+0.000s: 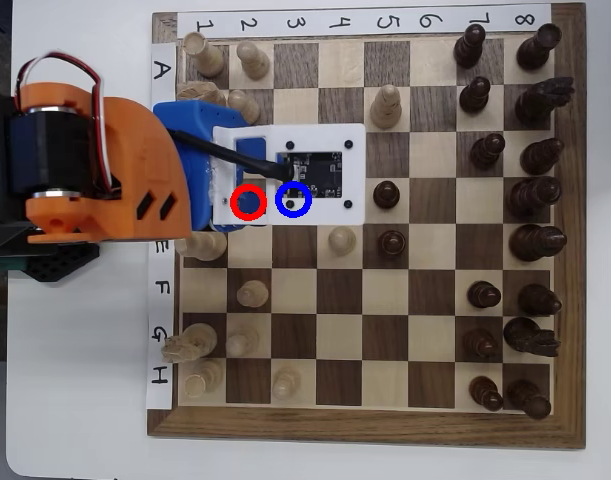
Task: Move the piece to destination
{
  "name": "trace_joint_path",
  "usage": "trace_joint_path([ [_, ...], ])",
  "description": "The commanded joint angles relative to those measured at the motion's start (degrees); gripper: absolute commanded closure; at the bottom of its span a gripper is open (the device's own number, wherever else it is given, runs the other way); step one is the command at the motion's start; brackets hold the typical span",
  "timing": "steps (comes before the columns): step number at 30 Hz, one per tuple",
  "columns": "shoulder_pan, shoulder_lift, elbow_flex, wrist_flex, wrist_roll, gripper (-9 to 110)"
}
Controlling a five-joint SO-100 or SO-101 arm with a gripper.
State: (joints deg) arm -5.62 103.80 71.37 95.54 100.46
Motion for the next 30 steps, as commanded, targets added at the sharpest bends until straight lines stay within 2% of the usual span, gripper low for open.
trace_joint_path([
  [1,0.18,-0.35,-0.62,-2.02,17.40,101],
  [12,-1.49,-5.45,9.93,-10.72,18.28,101],
  [30,-1.93,-4.13,29.79,-22.68,20.21,101],
])
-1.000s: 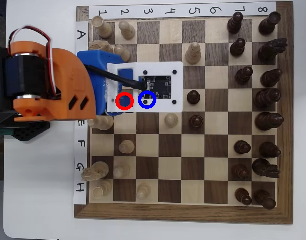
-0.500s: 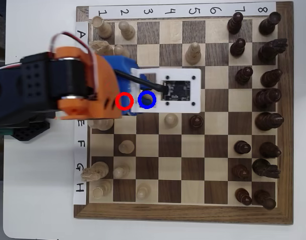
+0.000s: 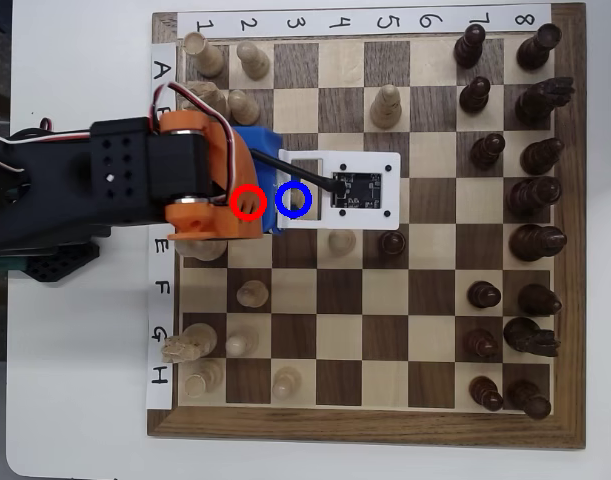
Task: Move the piece to destination
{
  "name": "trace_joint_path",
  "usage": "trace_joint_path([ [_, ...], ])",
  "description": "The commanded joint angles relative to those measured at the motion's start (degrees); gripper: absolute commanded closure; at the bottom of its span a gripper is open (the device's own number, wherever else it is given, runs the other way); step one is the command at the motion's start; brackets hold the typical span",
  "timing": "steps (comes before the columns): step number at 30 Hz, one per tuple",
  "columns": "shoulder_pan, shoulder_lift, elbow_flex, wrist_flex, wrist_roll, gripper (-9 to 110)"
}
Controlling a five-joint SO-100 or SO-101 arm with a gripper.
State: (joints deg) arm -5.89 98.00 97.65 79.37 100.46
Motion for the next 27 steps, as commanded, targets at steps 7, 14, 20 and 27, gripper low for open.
trace_joint_path([
  [7,-2.46,1.41,7.12,-10.55,21.09,101],
  [14,-2.72,1.32,9.58,-13.54,22.06,101],
  [20,-2.81,1.14,12.13,-16.26,22.24,101],
  [27,-2.46,1.05,13.80,-17.31,22.06,101],
])
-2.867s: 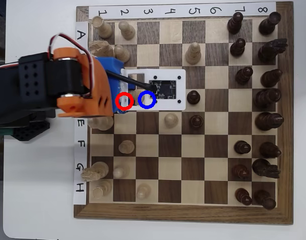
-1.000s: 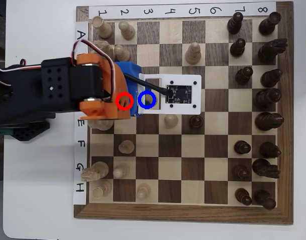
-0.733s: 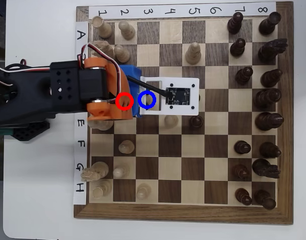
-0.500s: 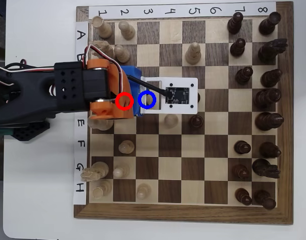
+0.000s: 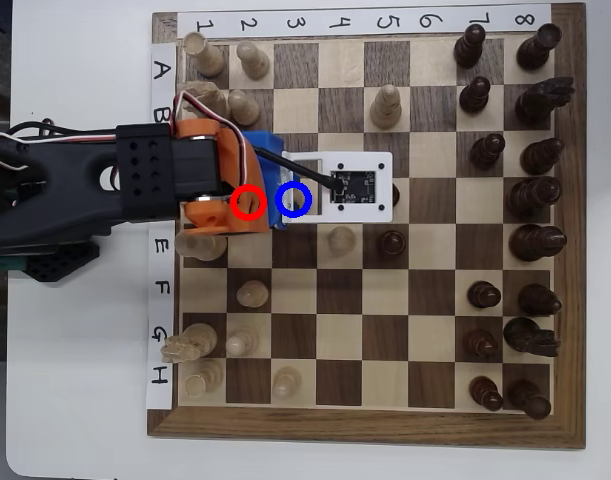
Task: Move the piece to destination
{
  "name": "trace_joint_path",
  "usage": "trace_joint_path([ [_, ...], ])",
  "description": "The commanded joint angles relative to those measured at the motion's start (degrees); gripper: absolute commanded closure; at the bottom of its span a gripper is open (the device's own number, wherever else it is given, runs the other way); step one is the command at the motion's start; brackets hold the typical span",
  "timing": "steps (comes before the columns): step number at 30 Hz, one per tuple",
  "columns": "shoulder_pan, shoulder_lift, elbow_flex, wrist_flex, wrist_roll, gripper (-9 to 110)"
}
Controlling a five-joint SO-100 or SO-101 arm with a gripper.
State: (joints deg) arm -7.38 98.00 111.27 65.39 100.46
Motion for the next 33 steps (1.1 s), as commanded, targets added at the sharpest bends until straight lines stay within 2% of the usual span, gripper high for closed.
trace_joint_path([
  [1,-0.97,0.97,0.35,-3.52,21.97,101],
  [14,-0.26,0.88,1.67,-3.87,21.45,101],
  [25,-0.26,3.60,1.93,-6.50,21.80,84],
  [33,-1.05,5.19,0.26,-5.71,21.97,81],
])
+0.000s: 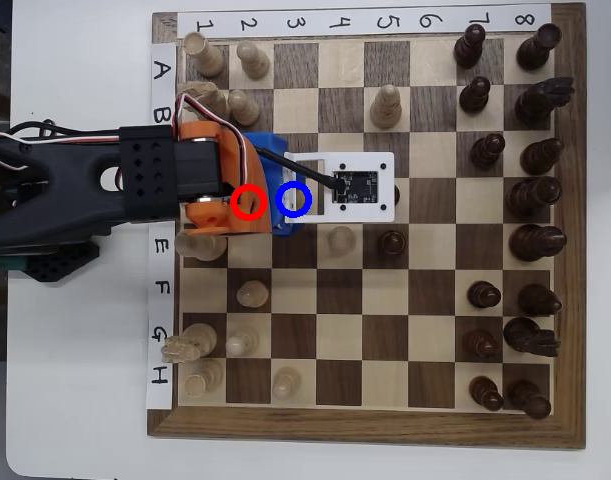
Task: Move the piece to destination
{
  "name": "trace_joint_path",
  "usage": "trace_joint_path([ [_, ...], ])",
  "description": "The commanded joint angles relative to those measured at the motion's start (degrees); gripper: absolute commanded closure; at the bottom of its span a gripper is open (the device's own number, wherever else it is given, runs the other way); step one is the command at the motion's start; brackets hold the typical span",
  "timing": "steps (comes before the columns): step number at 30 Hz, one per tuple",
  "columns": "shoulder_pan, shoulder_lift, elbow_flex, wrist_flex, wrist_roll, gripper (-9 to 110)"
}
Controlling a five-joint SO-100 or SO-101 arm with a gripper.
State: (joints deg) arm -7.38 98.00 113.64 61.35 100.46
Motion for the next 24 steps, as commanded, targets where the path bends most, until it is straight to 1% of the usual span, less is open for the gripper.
trace_joint_path([
  [1,-1.14,5.45,-2.37,-1.23,21.97,81],
  [10,-2.20,8.17,-5.36,3.16,21.62,80],
  [24,-5.19,9.58,-17.49,11.43,22.94,81],
])
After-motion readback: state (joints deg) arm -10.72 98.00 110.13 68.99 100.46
